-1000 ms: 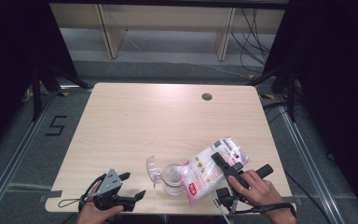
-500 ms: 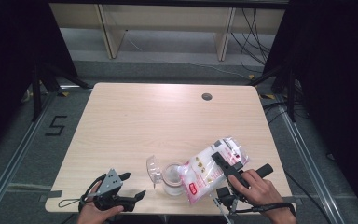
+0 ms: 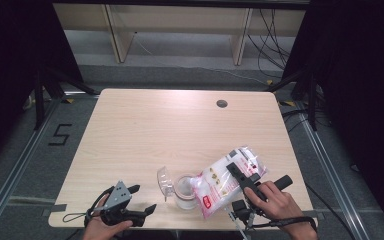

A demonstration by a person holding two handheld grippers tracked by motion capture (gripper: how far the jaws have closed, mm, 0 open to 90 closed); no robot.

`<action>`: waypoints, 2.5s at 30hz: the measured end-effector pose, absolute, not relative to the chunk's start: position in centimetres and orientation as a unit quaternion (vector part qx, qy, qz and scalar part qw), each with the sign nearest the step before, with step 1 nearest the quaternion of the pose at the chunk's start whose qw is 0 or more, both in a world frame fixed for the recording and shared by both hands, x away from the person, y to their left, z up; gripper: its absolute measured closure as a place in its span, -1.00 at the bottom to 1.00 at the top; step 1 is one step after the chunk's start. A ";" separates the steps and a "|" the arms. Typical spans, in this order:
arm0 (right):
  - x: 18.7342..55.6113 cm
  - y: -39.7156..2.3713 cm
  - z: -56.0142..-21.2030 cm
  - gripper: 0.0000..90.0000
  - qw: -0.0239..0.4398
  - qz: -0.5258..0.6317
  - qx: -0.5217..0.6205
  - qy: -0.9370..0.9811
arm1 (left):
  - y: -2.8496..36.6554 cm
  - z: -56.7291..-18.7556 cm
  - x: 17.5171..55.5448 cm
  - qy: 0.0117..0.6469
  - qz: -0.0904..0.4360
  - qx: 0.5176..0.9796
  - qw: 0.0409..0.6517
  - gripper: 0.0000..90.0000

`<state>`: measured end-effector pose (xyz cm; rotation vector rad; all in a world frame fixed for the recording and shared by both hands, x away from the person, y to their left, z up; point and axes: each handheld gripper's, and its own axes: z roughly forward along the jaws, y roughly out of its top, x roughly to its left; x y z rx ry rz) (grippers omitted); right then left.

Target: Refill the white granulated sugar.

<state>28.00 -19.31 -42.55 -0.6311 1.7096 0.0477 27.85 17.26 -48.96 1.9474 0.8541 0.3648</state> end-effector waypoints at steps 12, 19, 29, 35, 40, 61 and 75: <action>28.1 -19.4 -42.7 0.37 0.615 0.026 -0.273 0.739 | 17.3 -49.0 27.9 0.349 0.149 0.796 0.472 -0.65; 28.1 -19.4 -42.6 0.37 0.615 0.026 -0.272 0.740 | 17.3 -49.0 27.9 0.349 0.149 0.796 0.472 -0.65; 28.1 -19.4 -42.7 0.37 0.614 0.028 -0.265 0.743 | 17.3 -49.0 27.8 0.349 0.149 0.796 0.472 -0.65; 28.1 -19.4 -42.6 0.37 0.616 0.027 -0.269 0.740 | 17.3 -49.0 27.8 0.349 0.149 0.796 0.472 -0.65; 28.1 -19.4 -42.5 0.37 0.615 0.026 -0.270 0.740 | 17.3 -48.9 27.8 0.348 0.150 0.796 0.472 -0.64; 28.3 -19.3 -42.5 0.37 0.619 0.020 -0.278 0.734 | 17.3 -49.0 27.8 0.348 0.150 0.796 0.472 -0.64; 28.3 -19.2 -42.6 0.37 0.622 0.019 -0.271 0.735 | 17.3 -48.9 27.8 0.348 0.150 0.796 0.472 -0.64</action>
